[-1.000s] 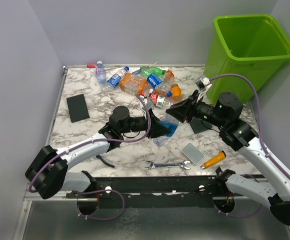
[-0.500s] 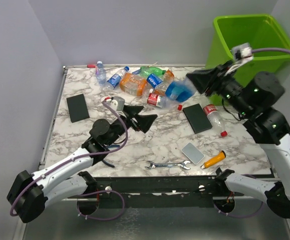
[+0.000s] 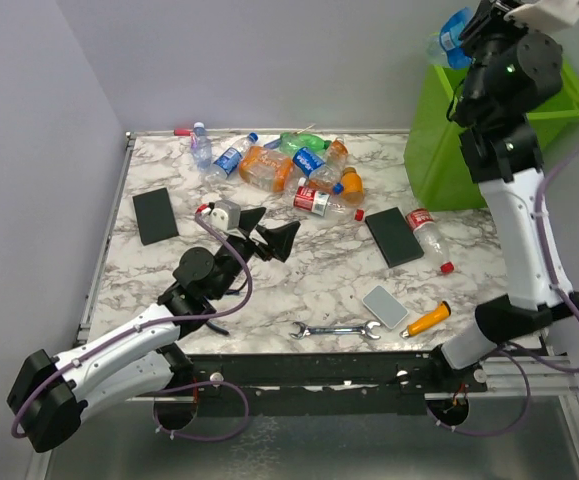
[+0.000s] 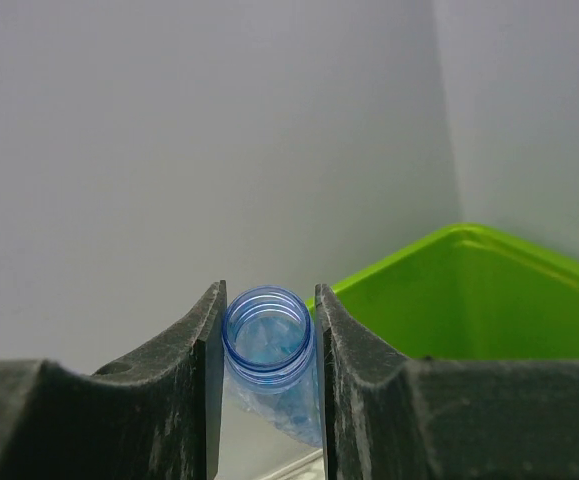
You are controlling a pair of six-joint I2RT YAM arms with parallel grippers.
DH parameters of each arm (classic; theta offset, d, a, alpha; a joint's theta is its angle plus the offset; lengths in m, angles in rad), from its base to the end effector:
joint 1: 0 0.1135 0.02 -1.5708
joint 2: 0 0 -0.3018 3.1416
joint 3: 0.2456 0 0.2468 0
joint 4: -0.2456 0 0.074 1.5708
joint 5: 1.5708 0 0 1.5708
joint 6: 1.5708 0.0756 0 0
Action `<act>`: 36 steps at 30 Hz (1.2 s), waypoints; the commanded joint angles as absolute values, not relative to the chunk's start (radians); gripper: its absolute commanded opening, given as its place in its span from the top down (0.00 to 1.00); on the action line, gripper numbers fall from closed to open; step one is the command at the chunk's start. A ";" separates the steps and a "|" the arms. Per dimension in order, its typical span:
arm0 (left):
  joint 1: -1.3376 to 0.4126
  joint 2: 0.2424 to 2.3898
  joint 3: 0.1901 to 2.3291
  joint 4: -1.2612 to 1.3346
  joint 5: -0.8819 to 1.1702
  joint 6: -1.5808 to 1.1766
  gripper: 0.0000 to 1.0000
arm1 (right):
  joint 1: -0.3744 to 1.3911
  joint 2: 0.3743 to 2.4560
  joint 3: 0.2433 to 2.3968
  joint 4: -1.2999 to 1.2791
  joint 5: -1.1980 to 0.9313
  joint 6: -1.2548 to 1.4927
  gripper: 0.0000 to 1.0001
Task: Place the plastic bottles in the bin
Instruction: Place the plastic bottle in the trash bin.
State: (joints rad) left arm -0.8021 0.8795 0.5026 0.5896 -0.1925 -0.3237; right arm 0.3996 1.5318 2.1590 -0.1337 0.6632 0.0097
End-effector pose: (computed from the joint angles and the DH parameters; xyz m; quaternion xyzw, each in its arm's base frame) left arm 0.1613 -0.1460 0.3450 0.0755 0.6251 -0.3623 0.6873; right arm 0.2802 0.0678 0.6674 0.1802 0.5300 0.0014 0.8286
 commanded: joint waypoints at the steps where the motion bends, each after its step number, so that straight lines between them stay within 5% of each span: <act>1: -0.829 0.878 0.497 0.587 -0.261 -0.294 0.01 | 0.299 1.649 2.237 0.138 0.828 -0.105 0.99; 10: -0.856 0.845 0.485 0.586 -0.323 -0.270 0.01 | -0.066 1.794 2.287 -0.170 0.732 0.324 0.99; 21: -0.862 0.865 0.492 0.583 -0.308 -0.256 0.01 | -0.128 1.832 2.183 -0.204 0.654 0.353 0.99; 22: -0.861 0.868 0.492 0.582 -0.308 -0.255 0.01 | -0.128 1.834 2.186 -0.207 0.644 0.347 0.91; 26: -0.861 0.874 0.495 0.577 -0.311 -0.248 0.01 | -0.127 1.836 2.198 -0.212 0.590 0.330 0.29; 36: -0.861 0.893 0.497 0.574 -0.343 -0.236 0.01 | -0.054 1.767 2.336 -0.174 0.459 0.407 0.17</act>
